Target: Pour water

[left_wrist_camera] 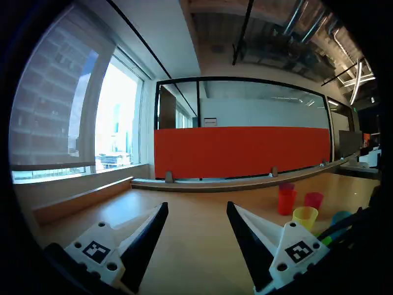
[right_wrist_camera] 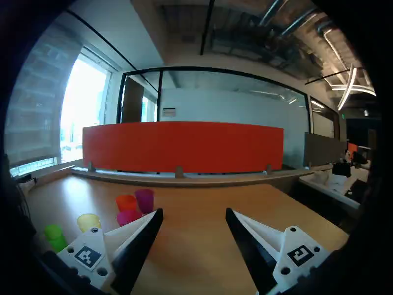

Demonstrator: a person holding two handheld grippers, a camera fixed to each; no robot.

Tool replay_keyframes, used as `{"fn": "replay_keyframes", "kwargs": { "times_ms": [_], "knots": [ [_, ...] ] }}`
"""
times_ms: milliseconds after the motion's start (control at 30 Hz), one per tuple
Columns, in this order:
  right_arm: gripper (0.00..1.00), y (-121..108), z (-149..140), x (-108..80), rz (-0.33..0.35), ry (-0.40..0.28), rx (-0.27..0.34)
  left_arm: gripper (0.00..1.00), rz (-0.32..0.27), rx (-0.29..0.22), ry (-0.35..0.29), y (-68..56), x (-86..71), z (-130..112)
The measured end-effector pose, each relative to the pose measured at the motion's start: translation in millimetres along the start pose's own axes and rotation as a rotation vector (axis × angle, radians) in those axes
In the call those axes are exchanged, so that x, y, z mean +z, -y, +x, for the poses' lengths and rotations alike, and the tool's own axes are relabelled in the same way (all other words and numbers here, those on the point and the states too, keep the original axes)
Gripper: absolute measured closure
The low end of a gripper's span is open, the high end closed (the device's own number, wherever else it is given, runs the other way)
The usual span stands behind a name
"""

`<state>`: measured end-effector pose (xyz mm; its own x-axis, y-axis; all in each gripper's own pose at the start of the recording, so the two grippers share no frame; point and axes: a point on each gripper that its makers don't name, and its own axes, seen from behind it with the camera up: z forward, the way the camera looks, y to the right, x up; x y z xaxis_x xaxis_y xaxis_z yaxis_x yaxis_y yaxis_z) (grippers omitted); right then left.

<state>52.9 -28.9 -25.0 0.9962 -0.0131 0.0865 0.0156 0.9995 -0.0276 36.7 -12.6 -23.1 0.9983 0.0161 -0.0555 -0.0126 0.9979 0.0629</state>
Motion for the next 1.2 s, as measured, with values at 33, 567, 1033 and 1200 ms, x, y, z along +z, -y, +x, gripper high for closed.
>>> {"fn": "replay_keyframes", "kwargs": {
  "times_ms": [33, 567, 1033, 1200],
  "knots": [
    [0.02, 0, 0, 0.1, 0.000, 0.002, 0.000, 0.12, 0.003, 0.001, -0.001, 0.6, 0.3, 1],
    [0.01, 6, 0, -0.1, -0.002, 0.009, -0.012, 0.12, -0.009, 0.032, -0.020, -9.7, 7.9, 0],
    [0.01, 4, 1, -0.5, -0.009, 0.010, -0.017, 0.12, -0.021, -0.017, 0.003, -11.7, 16.1, -22],
    [0.01, 3, 2, 0.4, -0.011, 0.010, -0.018, 0.12, -0.023, -0.020, 0.005, -11.9, 16.9, -24]
  ]
}}
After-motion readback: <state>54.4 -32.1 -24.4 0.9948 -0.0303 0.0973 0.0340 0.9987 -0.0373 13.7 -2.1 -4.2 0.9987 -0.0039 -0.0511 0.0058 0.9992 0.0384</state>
